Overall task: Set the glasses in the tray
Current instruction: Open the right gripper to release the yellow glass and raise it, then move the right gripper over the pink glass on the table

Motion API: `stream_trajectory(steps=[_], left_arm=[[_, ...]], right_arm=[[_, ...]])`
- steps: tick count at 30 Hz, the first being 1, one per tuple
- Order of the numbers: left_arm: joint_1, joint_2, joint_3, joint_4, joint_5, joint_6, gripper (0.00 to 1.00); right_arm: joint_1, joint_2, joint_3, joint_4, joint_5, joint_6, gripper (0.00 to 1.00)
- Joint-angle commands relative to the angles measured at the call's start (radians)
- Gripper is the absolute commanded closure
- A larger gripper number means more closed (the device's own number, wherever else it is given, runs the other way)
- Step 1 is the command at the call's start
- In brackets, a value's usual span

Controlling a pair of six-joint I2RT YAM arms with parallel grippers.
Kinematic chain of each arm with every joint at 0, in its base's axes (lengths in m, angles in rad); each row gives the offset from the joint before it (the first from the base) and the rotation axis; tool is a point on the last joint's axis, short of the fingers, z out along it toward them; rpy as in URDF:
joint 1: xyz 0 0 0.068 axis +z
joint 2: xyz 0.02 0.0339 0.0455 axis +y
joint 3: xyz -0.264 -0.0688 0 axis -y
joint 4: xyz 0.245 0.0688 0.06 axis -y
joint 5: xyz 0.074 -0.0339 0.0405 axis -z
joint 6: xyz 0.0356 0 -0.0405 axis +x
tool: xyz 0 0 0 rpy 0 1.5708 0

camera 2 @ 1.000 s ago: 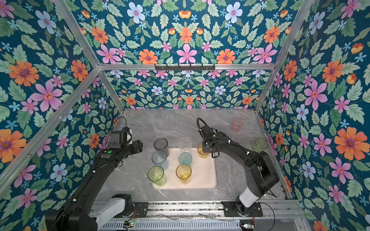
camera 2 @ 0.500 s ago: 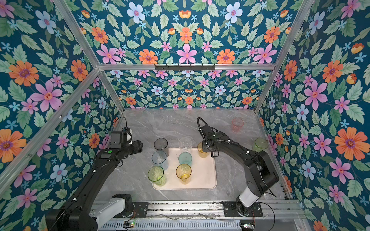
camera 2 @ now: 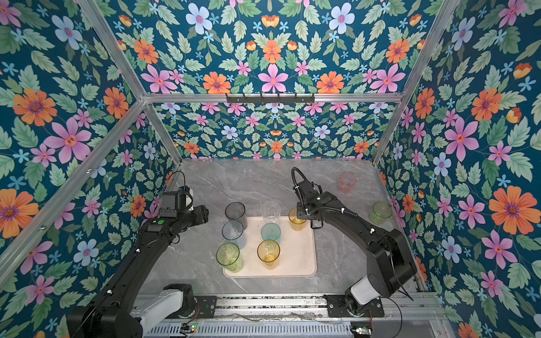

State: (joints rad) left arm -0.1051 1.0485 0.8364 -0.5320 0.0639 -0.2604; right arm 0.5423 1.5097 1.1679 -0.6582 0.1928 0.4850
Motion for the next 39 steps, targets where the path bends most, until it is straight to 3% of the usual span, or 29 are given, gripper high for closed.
stream_trajectory(steps=[1, 20, 31, 39], left_arm=[[0.001, -0.002, 0.001, 0.010, -0.009, 0.009, 0.33], [0.001, 0.001, 0.000, 0.010, -0.004, 0.009, 0.32], [0.001, 0.001, 0.000, 0.010, -0.007, 0.010, 0.32], [0.001, 0.008, 0.000, 0.011, -0.003, 0.010, 0.32]], right_arm=[[-0.009, -0.029, 0.010, -0.005, 0.002, -0.010, 0.60], [-0.284, -0.043, 0.078, 0.218, -0.050, -0.038, 0.58], [-0.462, 0.102, 0.249, 0.224, -0.078, -0.062, 0.49], [-0.567, 0.244, 0.357, 0.196, -0.096, -0.019, 0.48]])
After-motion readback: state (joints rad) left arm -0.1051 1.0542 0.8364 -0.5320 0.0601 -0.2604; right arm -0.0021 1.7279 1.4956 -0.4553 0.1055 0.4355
